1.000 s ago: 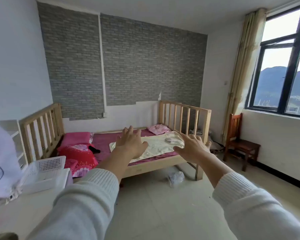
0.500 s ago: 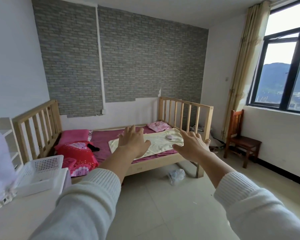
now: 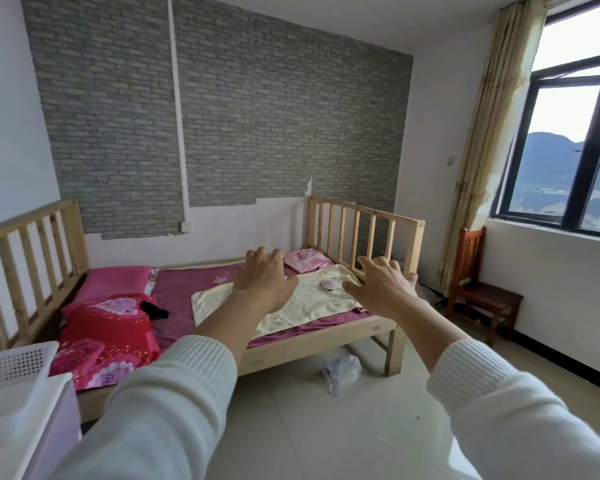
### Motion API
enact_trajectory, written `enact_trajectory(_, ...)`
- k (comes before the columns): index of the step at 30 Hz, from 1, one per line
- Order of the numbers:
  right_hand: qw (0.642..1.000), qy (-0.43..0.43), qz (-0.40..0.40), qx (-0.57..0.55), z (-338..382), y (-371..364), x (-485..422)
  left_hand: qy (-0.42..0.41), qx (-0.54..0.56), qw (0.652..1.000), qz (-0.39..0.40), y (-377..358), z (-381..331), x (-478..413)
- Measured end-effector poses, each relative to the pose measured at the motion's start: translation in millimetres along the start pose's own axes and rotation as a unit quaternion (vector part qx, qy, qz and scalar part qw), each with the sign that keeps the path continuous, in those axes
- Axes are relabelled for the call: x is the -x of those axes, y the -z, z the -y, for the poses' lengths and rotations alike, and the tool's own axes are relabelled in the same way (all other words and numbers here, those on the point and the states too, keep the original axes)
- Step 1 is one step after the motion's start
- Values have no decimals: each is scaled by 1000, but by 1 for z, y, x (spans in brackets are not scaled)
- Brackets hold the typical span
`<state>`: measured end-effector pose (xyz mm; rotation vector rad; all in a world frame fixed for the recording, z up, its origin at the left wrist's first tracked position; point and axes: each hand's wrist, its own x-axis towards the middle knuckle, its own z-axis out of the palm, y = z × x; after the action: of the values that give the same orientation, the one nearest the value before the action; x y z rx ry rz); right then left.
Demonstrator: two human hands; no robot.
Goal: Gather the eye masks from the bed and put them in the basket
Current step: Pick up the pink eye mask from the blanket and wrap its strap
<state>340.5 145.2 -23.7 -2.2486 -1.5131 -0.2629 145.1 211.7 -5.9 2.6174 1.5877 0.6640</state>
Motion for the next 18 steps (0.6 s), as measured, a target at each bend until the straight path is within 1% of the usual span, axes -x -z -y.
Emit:
enact_trajectory(2, 1000, 2, 12, 1, -4, -3, -9, -2, 7, 1000, 17, -5, -1, -11)
enact_trajectory(3, 1000, 5, 6, 2, -12, -11, -22, -8, 6, 1000, 12, -16, -4, -26)
enact_trajectory(10, 999, -11, 51, 7, -57, -79, -133, 3, -3, 999, 45, -97, -17, -147)
enact_trajectory(13, 998, -15, 54, 10, -71, -111, -176, 11, -6, 998, 55, -129, -15, -196)
enact_trajectory(18, 998, -20, 64, 14, -92, -163, -264, -1, -8, 998, 56, -186, -9, -292)
